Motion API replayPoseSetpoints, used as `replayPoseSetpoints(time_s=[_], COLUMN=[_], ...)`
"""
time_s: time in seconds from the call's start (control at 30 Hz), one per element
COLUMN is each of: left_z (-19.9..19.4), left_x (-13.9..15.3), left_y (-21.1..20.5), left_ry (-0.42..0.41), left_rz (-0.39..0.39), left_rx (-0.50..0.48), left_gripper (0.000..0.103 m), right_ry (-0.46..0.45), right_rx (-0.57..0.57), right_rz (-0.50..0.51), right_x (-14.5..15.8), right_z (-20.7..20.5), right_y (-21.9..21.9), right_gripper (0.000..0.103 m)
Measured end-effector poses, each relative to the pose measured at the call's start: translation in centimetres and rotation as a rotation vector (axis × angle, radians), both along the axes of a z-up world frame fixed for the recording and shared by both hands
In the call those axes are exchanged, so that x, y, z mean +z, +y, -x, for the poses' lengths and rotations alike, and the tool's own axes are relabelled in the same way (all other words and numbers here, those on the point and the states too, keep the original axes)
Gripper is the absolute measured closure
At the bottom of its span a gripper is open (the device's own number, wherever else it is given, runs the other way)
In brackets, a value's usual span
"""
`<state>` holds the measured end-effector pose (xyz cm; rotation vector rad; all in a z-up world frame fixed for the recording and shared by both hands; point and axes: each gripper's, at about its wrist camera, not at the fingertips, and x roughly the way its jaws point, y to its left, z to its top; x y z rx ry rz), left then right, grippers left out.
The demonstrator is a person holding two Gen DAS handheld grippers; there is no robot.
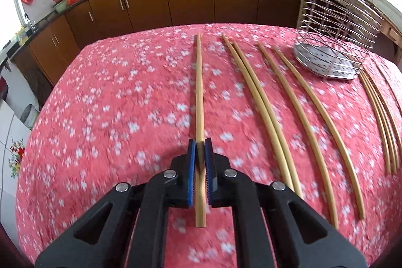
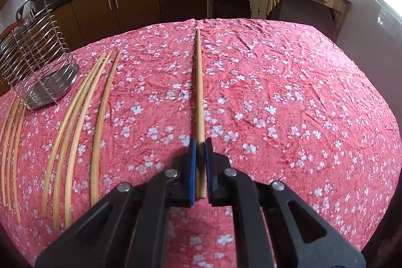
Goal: Organize utensils
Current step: 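Lower the right tool onto a wooden chopstick and close it while the left tool grasps another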
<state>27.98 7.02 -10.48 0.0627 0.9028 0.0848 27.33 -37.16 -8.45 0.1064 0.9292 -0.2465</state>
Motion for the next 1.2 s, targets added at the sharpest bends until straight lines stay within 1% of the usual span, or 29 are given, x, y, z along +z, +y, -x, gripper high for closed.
replayPoseSetpoints(time_s=[0.07, 0.17, 0.2, 0.23, 0.27, 0.3, 0.37, 0.43, 0.5, 0.53, 0.57, 0.6, 0.63, 0.67, 0.8, 0.87, 0.93, 1.0, 1.1, 1.2], left_z=[-0.6, 0.1, 0.5, 1.1, 1.7, 2.3, 3.6, 4.0, 3.9, 3.7, 3.4, 3.2, 3.3, 3.2, 3.7, 4.1, 4.4, 4.8, 5.0, 5.5], left_x=[0.1, 0.1, 0.1, 0.1, 0.1, 0.2, 0.4, 0.4, 0.2, 0.0, -0.1, -0.3, -0.3, -0.3, -0.4, -0.4, -0.4, -0.6, -0.5, -0.2], left_y=[0.3, 0.7, 1.0, 1.1, 1.1, 1.2, 1.0, 1.1, 1.4, 1.5, 1.8, 2.2, 2.4, 2.5, 1.7, 1.0, 0.5, -0.5, -1.1, -0.8], left_ry=[-0.003, -0.011, -0.016, -0.021, -0.026, -0.036, -0.058, -0.059, -0.044, -0.033, -0.023, -0.008, -0.012, -0.013, -0.014, -0.015, -0.015, -0.014, -0.017, -0.030], left_rz=[0.001, 0.026, 0.028, 0.029, 0.028, 0.025, 0.024, 0.017, 0.029, 0.034, 0.042, 0.055, 0.068, 0.067, 0.027, 0.015, 0.006, 0.010, -0.011, 0.012], left_rx=[-0.007, -0.038, -0.051, -0.066, -0.075, -0.085, -0.114, -0.119, -0.108, -0.095, -0.087, -0.077, -0.071, -0.068, -0.084, -0.090, -0.094, -0.110, -0.114, -0.112], left_gripper=[0.096, 0.094, 0.088, 0.081, 0.060, 0.047, 0.046, 0.046, 0.048, 0.054, 0.066, 0.069, 0.072, 0.074, 0.074, 0.074, 0.077, 0.093, 0.095, 0.096], right_ry=[-0.005, -0.007, -0.009, -0.011, -0.014, -0.018, -0.024, -0.035, -0.041, -0.042, -0.042, -0.043, -0.042, -0.041, -0.039, -0.040, -0.042, -0.046, -0.046, -0.068], right_rx=[-0.004, 0.004, 0.009, 0.014, 0.017, 0.020, 0.028, 0.031, 0.029, 0.027, 0.026, 0.025, 0.024, 0.024, 0.024, 0.028, 0.034, 0.033, 0.027, 0.029], right_rz=[-0.003, -0.017, -0.016, -0.014, -0.016, -0.019, -0.012, -0.002, 0.000, -0.005, -0.007, -0.009, -0.008, -0.005, 0.004, -0.002, -0.006, -0.016, -0.039, -0.046], right_x=[0.0, 0.0, -0.1, -0.1, -0.1, -0.2, -0.2, -0.3, -0.4, -0.4, -0.4, -0.4, -0.4, -0.3, -0.3, -0.3, -0.3, -0.3, -0.2, 0.3], right_z=[-0.3, 0.0, 0.3, 0.6, 1.0, 1.4, 1.9, 2.4, 2.6, 2.6, 2.6, 2.7, 2.7, 2.7, 2.9, 3.1, 3.2, 3.4, 3.7, 4.9], right_y=[-0.5, -0.5, -0.4, -0.3, -0.2, 0.0, 0.3, 0.7, 0.8, 0.8, 0.7, 0.7, 0.7, 0.7, 0.9, 1.0, 1.2, 1.1, 0.7, 0.8], right_gripper=[0.095, 0.093, 0.088, 0.079, 0.076, 0.074, 0.074, 0.074, 0.074, 0.074, 0.074, 0.075, 0.075, 0.075, 0.077, 0.080, 0.094, 0.095, 0.095, 0.095])
